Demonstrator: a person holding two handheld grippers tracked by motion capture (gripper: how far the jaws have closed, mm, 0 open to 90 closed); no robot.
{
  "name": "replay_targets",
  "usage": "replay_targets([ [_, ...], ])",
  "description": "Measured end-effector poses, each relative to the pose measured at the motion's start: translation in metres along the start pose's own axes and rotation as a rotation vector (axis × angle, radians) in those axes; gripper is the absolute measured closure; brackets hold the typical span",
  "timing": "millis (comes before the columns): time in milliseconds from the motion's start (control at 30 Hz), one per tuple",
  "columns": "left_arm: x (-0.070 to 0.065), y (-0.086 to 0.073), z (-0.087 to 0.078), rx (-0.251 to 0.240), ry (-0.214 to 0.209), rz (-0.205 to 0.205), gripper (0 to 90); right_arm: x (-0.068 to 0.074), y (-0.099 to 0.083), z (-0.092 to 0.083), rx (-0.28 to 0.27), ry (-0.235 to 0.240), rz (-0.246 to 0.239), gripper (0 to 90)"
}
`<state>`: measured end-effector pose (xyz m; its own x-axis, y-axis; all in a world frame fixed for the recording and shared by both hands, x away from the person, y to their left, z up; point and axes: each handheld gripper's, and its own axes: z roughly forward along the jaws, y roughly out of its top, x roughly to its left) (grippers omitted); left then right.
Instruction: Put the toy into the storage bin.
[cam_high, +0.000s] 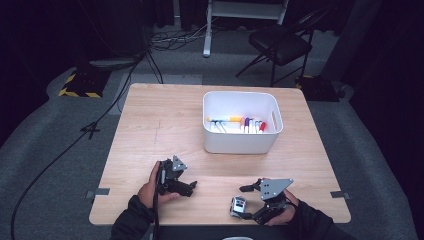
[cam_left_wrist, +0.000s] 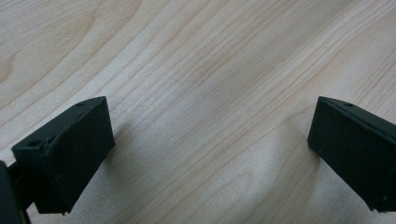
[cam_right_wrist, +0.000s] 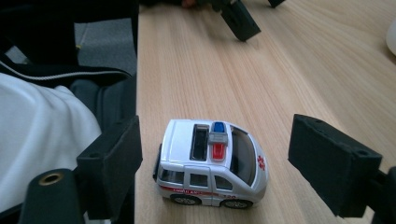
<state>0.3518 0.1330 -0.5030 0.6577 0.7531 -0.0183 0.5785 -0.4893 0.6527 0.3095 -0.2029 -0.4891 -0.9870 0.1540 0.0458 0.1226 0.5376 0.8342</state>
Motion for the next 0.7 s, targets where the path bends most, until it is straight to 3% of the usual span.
replay_targets([
  [133,0.000,0.000,0.000,0.000,0.000,0.000,0.5,0.002,-0.005,0.009,0.041,-0.011,-0.023,17.3],
  [200,0.000,0.000,0.000,0.000,0.000,0.000,0.5,0.005,-0.006,0.013,0.066,-0.027,0.003,17.4],
  [333,0.000,0.000,0.000,0.000,0.000,0.000,0.5,0.003,-0.005,0.015,0.071,-0.047,-0.009,18.4],
  [400,0.000,0.000,0.000,0.000,0.000,0.000,0.5,0.003,-0.005,0.016,0.101,-0.079,0.003,18.8],
  [500,0.000,0.000,0.000,-0.001,0.001,-0.001,0.5,0.000,-0.006,0.016,0.127,-0.091,-0.010,22.3],
  [700,0.000,0.000,0.000,0.000,-0.001,-0.001,0.5,-0.003,-0.006,0.017,0.147,-0.113,0.016,25.4],
])
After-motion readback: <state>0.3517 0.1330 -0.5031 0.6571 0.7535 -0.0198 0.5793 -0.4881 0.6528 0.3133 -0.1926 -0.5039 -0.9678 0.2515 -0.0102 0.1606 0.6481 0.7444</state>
